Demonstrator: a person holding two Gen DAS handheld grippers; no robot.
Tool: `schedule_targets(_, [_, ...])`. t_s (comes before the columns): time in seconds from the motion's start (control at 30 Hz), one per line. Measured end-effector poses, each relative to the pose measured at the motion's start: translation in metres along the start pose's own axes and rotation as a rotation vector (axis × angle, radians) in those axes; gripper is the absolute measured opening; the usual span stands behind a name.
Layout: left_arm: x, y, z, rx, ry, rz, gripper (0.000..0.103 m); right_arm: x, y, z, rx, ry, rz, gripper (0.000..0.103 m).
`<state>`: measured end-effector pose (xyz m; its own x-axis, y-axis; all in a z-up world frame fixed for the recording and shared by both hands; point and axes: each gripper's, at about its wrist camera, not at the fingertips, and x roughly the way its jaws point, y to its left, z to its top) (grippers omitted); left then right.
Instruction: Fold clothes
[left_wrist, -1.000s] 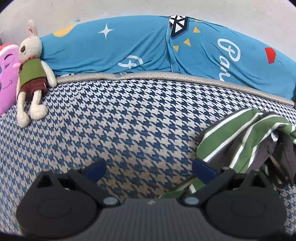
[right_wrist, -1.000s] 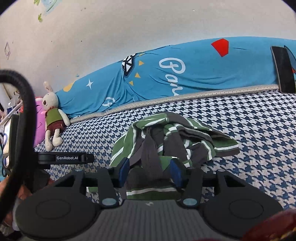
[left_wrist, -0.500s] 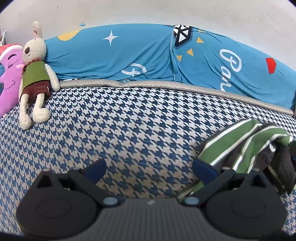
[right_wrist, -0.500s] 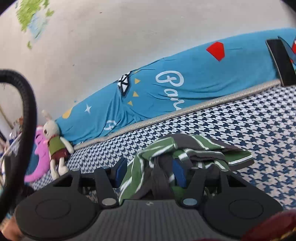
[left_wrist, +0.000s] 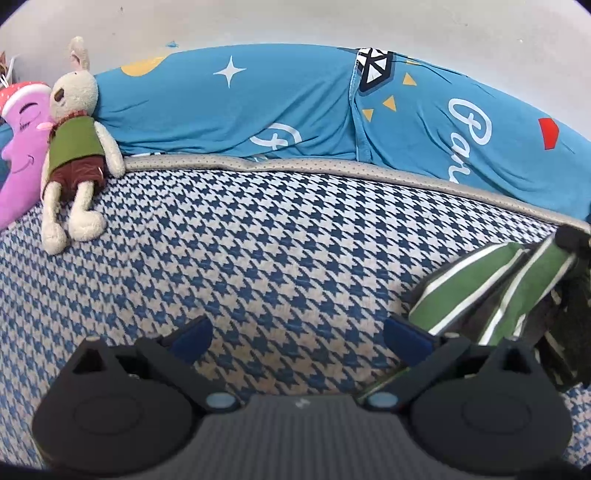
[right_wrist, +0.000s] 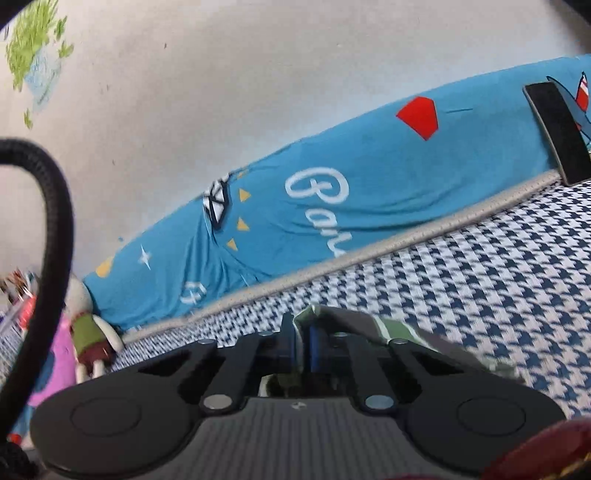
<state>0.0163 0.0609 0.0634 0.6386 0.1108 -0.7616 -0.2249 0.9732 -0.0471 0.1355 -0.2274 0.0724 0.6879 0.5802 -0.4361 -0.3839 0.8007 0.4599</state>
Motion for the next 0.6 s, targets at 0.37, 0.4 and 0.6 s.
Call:
schedule_targets(0.37, [-0.005, -0.032, -0.013, 0.119, 0.018, -0.192, 0.103, -0.024, -0.019, 0.041, 0.105, -0.209, -0.016, 0.009])
schedule_targets(0.4, [-0.005, -0.036, -0.014, 0.133, 0.021, -0.204, 0.103, -0.023, -0.023, 0.041, 0.114, -0.194, -0.042, 0.010])
schedule_targets(0.6, [-0.003, -0.054, -0.019, 0.172, 0.040, -0.235, 0.103, -0.020, -0.032, 0.039, 0.104, -0.092, -0.156, 0.036])
